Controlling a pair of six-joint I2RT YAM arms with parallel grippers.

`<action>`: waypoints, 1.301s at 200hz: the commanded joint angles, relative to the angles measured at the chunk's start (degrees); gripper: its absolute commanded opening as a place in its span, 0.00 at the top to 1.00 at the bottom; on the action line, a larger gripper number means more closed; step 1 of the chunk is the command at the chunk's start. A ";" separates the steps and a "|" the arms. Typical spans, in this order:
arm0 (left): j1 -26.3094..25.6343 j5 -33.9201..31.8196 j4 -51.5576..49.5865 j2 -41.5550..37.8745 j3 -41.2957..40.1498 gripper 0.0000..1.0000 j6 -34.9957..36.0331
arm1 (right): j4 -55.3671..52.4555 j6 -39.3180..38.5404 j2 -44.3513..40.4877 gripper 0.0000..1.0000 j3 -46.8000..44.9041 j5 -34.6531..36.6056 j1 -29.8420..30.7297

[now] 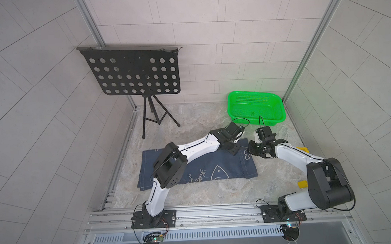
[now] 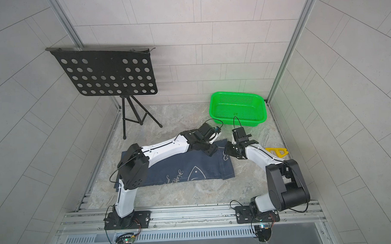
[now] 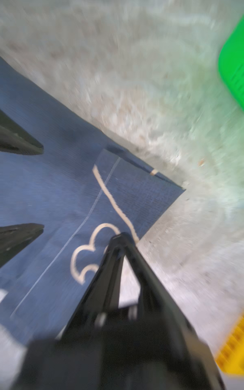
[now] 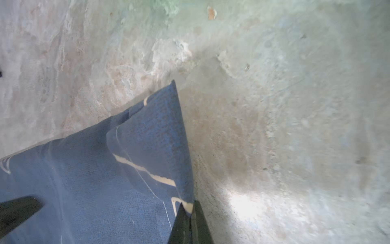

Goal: Roll up the pillowcase
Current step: Roll the pillowcase at the center of the board.

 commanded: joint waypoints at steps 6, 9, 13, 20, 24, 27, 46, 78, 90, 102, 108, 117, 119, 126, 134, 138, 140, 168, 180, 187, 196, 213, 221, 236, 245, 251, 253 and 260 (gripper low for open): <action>2.77 1.41 -2.73 -6.79 -7.30 0.37 -1.84 | -7.84 5.20 0.75 0.95 3.60 13.94 3.71; 3.17 1.42 -2.64 -7.43 -8.18 0.37 -1.94 | -8.17 5.83 0.98 0.95 3.91 14.51 4.33; 3.68 1.61 -2.60 -8.26 -9.33 0.37 -2.31 | -8.59 6.51 1.25 0.95 4.37 15.22 5.14; 4.85 1.99 -2.44 -9.68 -11.18 0.37 -3.00 | -9.12 7.34 1.86 0.94 5.29 16.13 6.40; 5.46 2.33 -2.35 -10.46 -12.25 0.37 -3.31 | -9.34 7.78 2.28 0.94 5.81 16.42 7.16; 5.94 2.59 -2.27 -11.06 -13.11 0.36 -3.61 | -9.65 8.21 2.55 0.94 6.19 16.93 7.64; 8.81 2.95 -1.16 -14.53 -18.15 0.36 -4.61 | -12.64 10.28 5.16 0.94 9.18 18.63 9.75; 12.83 3.71 -0.27 -18.61 -23.60 0.36 -4.72 | -15.67 12.86 8.26 0.93 13.29 19.61 13.40; 13.87 3.80 0.19 -19.61 -25.02 0.36 -4.72 | -16.30 13.32 8.68 0.92 14.22 20.66 15.22; 14.71 4.23 0.47 -20.21 -26.11 0.35 -4.72 | -16.84 13.30 9.35 0.91 15.33 21.30 16.79; 15.08 4.46 0.62 -20.36 -26.50 0.35 -4.80 | -17.10 13.32 9.85 0.90 15.96 21.36 17.37; 15.44 4.88 0.96 -20.69 -27.05 0.35 -4.89 | -17.19 13.40 10.46 0.90 16.67 21.28 18.21; 15.52 4.96 1.04 -20.71 -27.25 0.35 -4.96 | -17.31 13.49 10.64 0.90 16.78 21.33 18.39; 15.71 5.04 1.23 -20.72 -27.63 0.35 -4.90 | -17.51 13.76 11.10 0.90 17.37 21.53 18.92; 15.96 5.11 1.43 -20.81 -28.06 0.35 -4.98 | -17.42 13.78 11.50 0.90 17.87 21.41 19.54; 16.10 5.25 1.60 -20.81 -28.30 0.35 -5.03 | -17.44 13.78 11.74 0.90 18.04 21.40 19.89; 16.12 5.38 1.68 -20.81 -28.44 0.35 -5.08 | -17.42 13.78 11.86 0.90 18.13 21.51 20.06; 16.65 6.04 2.83 -20.96 -29.87 0.35 -5.67 | -17.38 13.85 14.18 0.87 20.23 21.88 22.14; 16.77 6.22 3.07 -21.07 -30.24 0.35 -5.93 | -16.86 14.47 15.21 0.87 21.08 21.70 22.68; 16.70 6.41 3.21 -21.16 -30.62 0.35 -6.05 | -16.31 14.53 15.60 0.87 21.56 21.18 22.95; 16.82 6.68 3.30 -21.32 -30.93 0.35 -6.12 | -15.98 14.39 16.38 0.87 22.33 20.94 23.42; 16.94 6.70 3.54 -21.67 -31.71 0.35 -6.28 | -16.42 13.86 17.86 0.87 23.47 20.61 24.41; 16.95 6.82 3.79 -21.90 -32.13 0.35 -6.38 | -16.02 13.87 18.30 0.87 23.24 20.04 24.75; 17.01 7.19 4.00 -22.06 -32.50 0.35 -6.74 | -14.92 14.81 18.97 0.88 22.57 18.78 24.90; 17.02 7.45 4.12 -22.18 -32.68 0.35 -6.82 | -14.23 15.25 19.32 0.87 22.67 18.20 24.90; 17.03 7.68 4.29 -22.24 -32.83 0.35 -6.96 | -13.98 15.50 19.57 0.87 22.88 17.88 24.90; 17.04 7.79 4.38 -22.26 -32.93 0.35 -6.99 | -13.81 15.64 19.73 0.87 23.01 17.71 24.90; 17.03 8.11 4.65 -22.37 -33.21 0.35 -7.22 | -13.41 15.85 20.02 0.87 23.31 17.15 24.90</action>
